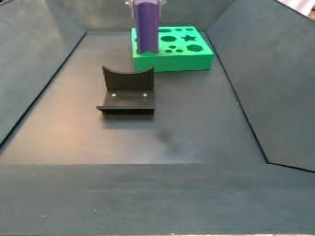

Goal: Pick up the arch object. Move up. Move to above the board. Insert the arch object.
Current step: Insert the arch object.

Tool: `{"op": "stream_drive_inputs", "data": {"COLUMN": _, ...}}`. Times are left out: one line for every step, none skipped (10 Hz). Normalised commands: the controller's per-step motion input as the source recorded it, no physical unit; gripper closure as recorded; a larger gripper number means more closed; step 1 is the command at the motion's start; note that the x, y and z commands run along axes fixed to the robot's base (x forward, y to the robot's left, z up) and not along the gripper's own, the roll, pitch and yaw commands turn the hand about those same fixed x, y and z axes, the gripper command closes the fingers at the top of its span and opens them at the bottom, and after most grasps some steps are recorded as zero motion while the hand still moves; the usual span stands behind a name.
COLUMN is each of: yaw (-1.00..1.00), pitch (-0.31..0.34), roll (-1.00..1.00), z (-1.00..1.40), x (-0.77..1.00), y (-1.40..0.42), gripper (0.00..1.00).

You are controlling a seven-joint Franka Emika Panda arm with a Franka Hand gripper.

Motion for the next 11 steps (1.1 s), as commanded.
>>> {"op": "stream_drive_inputs", "data": {"yaw": -0.56, "pitch": -0.207, "roll": 0.4, "z": -0.37, "x": 0.01, "y": -0.34, "gripper": 1.0}}
{"op": "stream_drive_inputs", "data": {"yaw": -0.57, "pitch": -0.204, "roll": 0.42, "z": -0.35, "x": 0.02, "y": -0.32, "gripper": 1.0}}
{"op": "stream_drive_inputs", "data": {"yaw": -0.58, "pitch": -0.129, "roll": 0.36, "z": -0.51, "x": 0.0, "y": -0.27, "gripper": 1.0}}
{"op": "stream_drive_inputs", "data": {"yaw": -0.51, "pitch": -0.054, "roll": 0.27, "z": -0.7, "x": -0.06, "y": -0.14, "gripper": 1.0}}
{"op": "stream_drive_inputs", "data": {"yaw": -0.34, "pitch": -0.059, "roll": 0.27, "z": -0.74, "x": -0.03, "y": 0.0, "gripper": 1.0}}
{"op": "stream_drive_inputs", "data": {"yaw": 0.0, "pitch": 0.016, "roll": 0.01, "z": 0.0, "x": 0.0, "y": 0.0, "gripper": 1.0}}
{"op": "stream_drive_inputs", "data": {"yaw": 0.0, "pitch": 0.0, "roll": 0.0, "z": -0.03, "x": 0.06, "y": 0.0, "gripper": 1.0}}
{"op": "stream_drive_inputs", "data": {"yaw": 0.24, "pitch": 0.141, "roll": 0.1, "z": -0.75, "x": 0.76, "y": 0.35, "gripper": 1.0}}
{"op": "stream_drive_inputs", "data": {"yaw": 0.21, "pitch": 0.113, "roll": 0.04, "z": -0.86, "x": 0.86, "y": 0.38, "gripper": 1.0}}
{"op": "stream_drive_inputs", "data": {"yaw": 0.0, "pitch": -0.013, "roll": 0.12, "z": -1.0, "x": 0.17, "y": 0.39, "gripper": 1.0}}
{"op": "stream_drive_inputs", "data": {"yaw": 0.0, "pitch": 0.003, "roll": 0.03, "z": -0.05, "x": -0.01, "y": 0.0, "gripper": 1.0}}
